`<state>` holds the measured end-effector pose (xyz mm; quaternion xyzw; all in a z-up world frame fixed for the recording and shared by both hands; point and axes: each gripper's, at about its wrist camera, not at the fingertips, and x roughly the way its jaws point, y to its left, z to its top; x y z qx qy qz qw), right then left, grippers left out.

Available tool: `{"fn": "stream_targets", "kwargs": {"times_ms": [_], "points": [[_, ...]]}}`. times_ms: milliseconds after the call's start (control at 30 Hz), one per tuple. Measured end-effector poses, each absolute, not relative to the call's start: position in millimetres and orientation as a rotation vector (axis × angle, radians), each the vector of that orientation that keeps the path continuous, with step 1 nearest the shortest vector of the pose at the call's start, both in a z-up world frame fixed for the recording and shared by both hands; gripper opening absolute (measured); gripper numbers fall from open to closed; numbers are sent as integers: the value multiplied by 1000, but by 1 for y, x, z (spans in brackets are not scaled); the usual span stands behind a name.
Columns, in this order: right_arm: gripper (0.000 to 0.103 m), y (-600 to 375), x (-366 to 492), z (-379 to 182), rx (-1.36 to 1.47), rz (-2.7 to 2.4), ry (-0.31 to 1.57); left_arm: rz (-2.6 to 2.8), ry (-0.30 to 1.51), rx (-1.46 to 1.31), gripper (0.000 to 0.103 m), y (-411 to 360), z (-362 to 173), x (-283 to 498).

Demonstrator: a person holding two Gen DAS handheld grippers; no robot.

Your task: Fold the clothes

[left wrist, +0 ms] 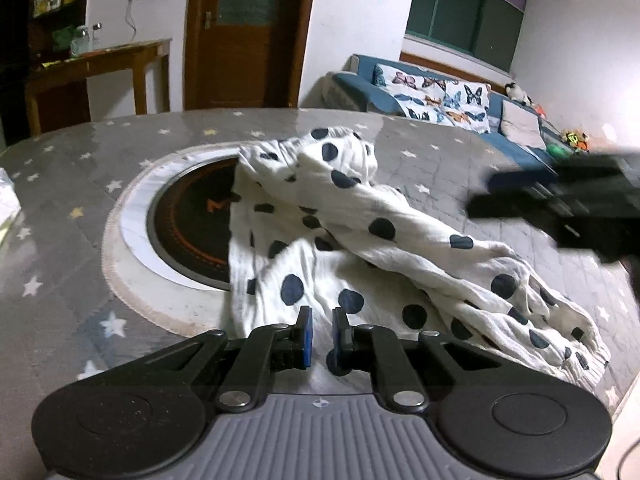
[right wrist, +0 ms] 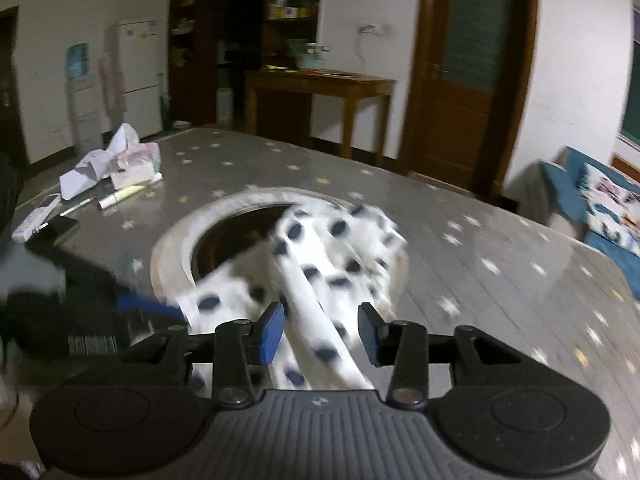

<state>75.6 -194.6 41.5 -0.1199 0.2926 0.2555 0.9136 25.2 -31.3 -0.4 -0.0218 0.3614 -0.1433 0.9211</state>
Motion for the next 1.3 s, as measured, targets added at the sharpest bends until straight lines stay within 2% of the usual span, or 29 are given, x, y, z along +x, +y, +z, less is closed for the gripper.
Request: {"fn": "stream_targets", "kwargs": {"times_ms": [300,367,467,567,700,867,933,1033,1167,1233,1267,1300], "points": [[47,-136,146,23,-289,620,663,-328,774,-50,11,-32,-12,32],[41,-128,158,11,-319,608,681,-332,772,-47,12,-32,-13,33],[10,-132,170,1,-350,555,679,-337,771,-42,12,-33,-13,33],[5,-159,172,8,-304,476,633,-343,770,-36,12,-33,-13,33],[4,-218,172,25,-224,308,575,-348,768,-26,12,-34,-14,34],[4,-300,167,23,-121,79,619,-354,768,-13,12,-35,-14,36],[6,-327,165,15,-97,24,669,-357,770,-6,12,-36,-14,37],[21,-353,158,8,-77,-59,693,-359,775,10,13,-38,-13,39],[25,-353,145,14,-71,-16,650,-360,782,27,17,-42,-12,42],[34,-341,139,17,-88,64,638,-360,785,35,21,-46,-11,42],[45,-330,137,17,-110,125,641,-360,786,38,21,-47,-11,43],[50,-319,136,15,-140,181,649,-361,788,39,22,-49,-10,44]]}}
